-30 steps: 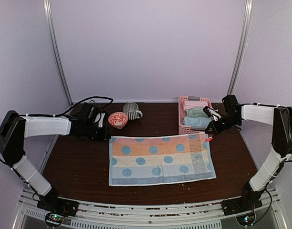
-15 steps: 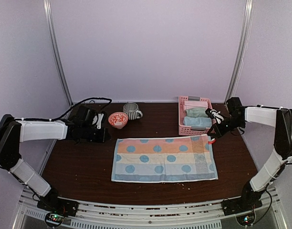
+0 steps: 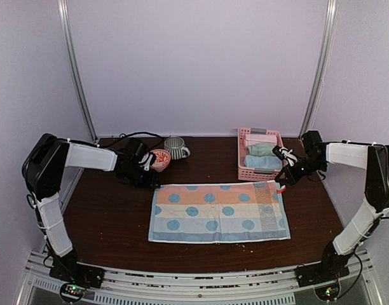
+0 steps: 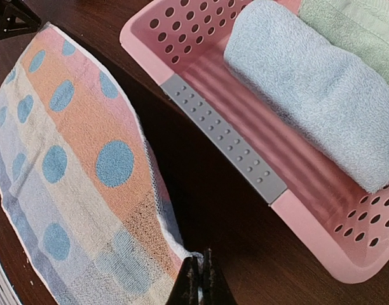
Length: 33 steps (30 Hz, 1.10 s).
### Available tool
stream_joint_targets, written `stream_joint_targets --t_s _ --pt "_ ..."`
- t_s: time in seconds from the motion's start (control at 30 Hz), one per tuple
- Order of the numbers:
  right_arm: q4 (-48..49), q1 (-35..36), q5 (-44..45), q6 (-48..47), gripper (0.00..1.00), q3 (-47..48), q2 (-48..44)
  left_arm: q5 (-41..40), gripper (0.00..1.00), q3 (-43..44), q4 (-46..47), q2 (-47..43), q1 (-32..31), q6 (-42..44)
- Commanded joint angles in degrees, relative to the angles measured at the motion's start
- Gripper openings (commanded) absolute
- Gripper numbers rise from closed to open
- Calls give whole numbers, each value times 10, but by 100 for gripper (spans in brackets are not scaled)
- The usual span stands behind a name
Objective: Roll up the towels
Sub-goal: Pick up the towel from the center of the board.
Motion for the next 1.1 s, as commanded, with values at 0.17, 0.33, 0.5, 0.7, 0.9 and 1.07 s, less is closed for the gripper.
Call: stream_joint_targets --t_s 0.17,0.33,0.5,0.7,0.9,1.07 --pt "-4 -4 -15 -7 0 -4 10 -10 33 24 -7 43 -12 -4" --pt "-4 -4 -18 -7 0 -4 14 -16 31 25 -1 49 -13 -14" --pt "-6 -4 -18 -9 0 -8 11 -6 35 14 30 26 -5 -44" --pt "-8 -4 -19 -10 0 -7 12 21 28 23 34 47 2 -47" --pt "-8 -4 -20 -11 0 -7 14 14 22 12 28 49 1 -41" --pt "-7 -4 -22 -10 0 -5 21 -19 23 21 16 70 -15 -38"
